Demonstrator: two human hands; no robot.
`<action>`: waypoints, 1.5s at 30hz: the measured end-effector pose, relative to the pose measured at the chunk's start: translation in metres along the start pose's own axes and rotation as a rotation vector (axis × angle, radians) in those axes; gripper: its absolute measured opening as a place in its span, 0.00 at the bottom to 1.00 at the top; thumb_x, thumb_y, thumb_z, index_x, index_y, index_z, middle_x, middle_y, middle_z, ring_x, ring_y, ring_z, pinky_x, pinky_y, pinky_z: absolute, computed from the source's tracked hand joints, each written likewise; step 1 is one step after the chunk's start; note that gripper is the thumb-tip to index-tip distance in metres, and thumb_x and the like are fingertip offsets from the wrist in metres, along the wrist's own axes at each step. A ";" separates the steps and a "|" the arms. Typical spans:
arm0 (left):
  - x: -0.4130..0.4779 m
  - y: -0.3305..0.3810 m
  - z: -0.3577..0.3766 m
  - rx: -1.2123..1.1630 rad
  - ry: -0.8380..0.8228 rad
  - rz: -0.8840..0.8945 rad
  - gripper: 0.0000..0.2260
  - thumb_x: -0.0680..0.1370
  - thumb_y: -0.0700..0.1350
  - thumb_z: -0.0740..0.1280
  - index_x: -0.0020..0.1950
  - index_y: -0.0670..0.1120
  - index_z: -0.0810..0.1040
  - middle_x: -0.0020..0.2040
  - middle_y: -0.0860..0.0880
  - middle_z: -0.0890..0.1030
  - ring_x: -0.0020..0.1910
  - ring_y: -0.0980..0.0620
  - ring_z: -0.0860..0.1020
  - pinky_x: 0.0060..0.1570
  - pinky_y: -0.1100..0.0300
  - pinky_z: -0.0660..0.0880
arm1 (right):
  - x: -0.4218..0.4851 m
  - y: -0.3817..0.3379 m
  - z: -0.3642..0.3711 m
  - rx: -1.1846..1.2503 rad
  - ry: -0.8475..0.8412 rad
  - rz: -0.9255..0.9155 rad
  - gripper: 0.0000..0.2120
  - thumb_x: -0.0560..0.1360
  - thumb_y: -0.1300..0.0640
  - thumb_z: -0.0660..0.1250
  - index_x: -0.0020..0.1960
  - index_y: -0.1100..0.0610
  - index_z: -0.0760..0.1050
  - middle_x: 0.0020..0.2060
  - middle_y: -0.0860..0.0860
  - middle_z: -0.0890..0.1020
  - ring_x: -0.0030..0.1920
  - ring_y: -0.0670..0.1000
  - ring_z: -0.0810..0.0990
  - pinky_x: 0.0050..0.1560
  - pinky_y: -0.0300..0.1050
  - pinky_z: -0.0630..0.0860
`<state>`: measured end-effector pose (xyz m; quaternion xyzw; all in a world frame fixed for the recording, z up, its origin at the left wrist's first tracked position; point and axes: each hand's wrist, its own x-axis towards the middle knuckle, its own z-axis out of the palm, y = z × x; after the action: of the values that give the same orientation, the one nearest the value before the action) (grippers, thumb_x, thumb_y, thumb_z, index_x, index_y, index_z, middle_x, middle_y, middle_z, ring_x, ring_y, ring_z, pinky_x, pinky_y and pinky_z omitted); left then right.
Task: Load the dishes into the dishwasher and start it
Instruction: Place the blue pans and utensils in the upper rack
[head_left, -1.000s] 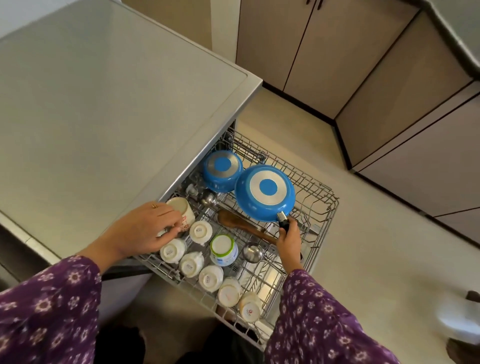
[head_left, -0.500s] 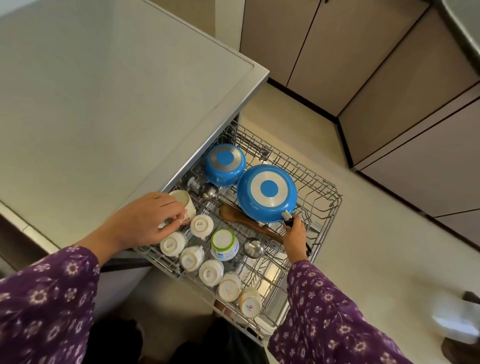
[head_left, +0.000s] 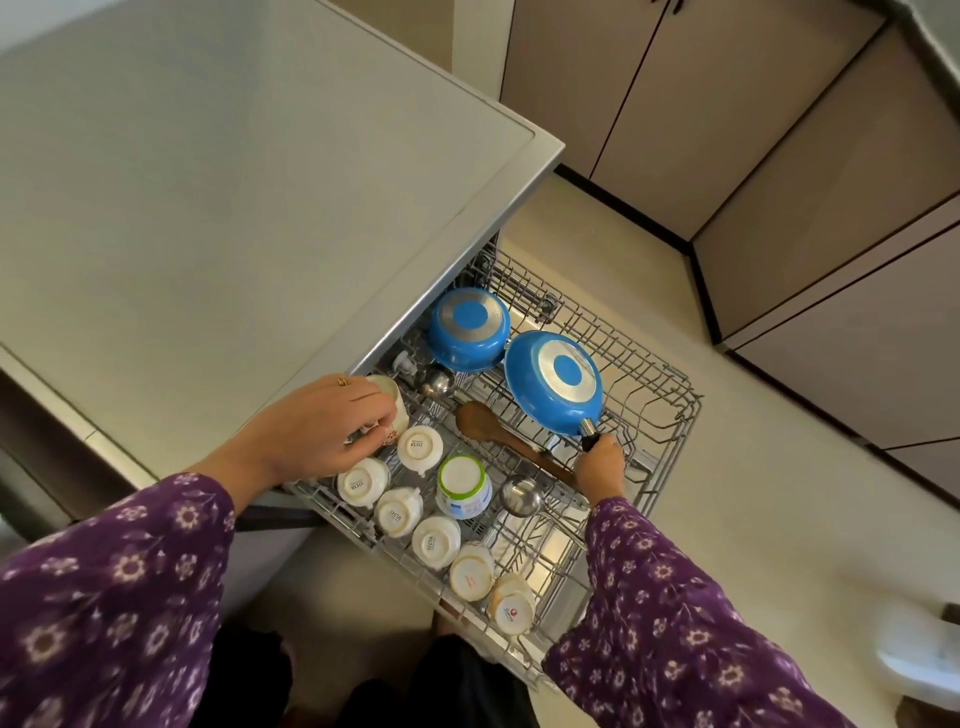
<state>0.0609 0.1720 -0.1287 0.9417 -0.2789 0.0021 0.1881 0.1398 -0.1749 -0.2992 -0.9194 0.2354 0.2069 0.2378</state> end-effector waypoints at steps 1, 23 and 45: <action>0.001 0.001 -0.001 -0.003 0.005 0.007 0.05 0.77 0.47 0.60 0.40 0.51 0.69 0.35 0.63 0.59 0.35 0.59 0.59 0.41 0.70 0.59 | -0.003 -0.002 -0.002 -0.025 0.002 0.004 0.19 0.76 0.67 0.62 0.66 0.65 0.65 0.61 0.62 0.71 0.60 0.59 0.73 0.62 0.52 0.74; -0.156 0.064 -0.050 -0.126 0.165 -0.688 0.03 0.76 0.50 0.64 0.45 0.52 0.74 0.36 0.57 0.73 0.37 0.57 0.72 0.38 0.64 0.67 | -0.235 -0.167 -0.018 0.314 0.011 -0.782 0.15 0.76 0.61 0.64 0.62 0.58 0.71 0.57 0.55 0.74 0.55 0.54 0.76 0.56 0.50 0.74; -0.396 0.217 -0.016 -0.188 0.555 -1.403 0.07 0.74 0.50 0.67 0.39 0.54 0.72 0.34 0.57 0.76 0.35 0.58 0.75 0.37 0.61 0.73 | -0.408 -0.135 0.066 0.079 -0.339 -1.179 0.14 0.74 0.65 0.66 0.59 0.63 0.73 0.54 0.60 0.74 0.54 0.58 0.75 0.57 0.52 0.72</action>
<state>-0.3863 0.2173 -0.0805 0.8432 0.4438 0.0948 0.2882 -0.1338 0.1012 -0.1057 -0.8397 -0.3463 0.1751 0.3800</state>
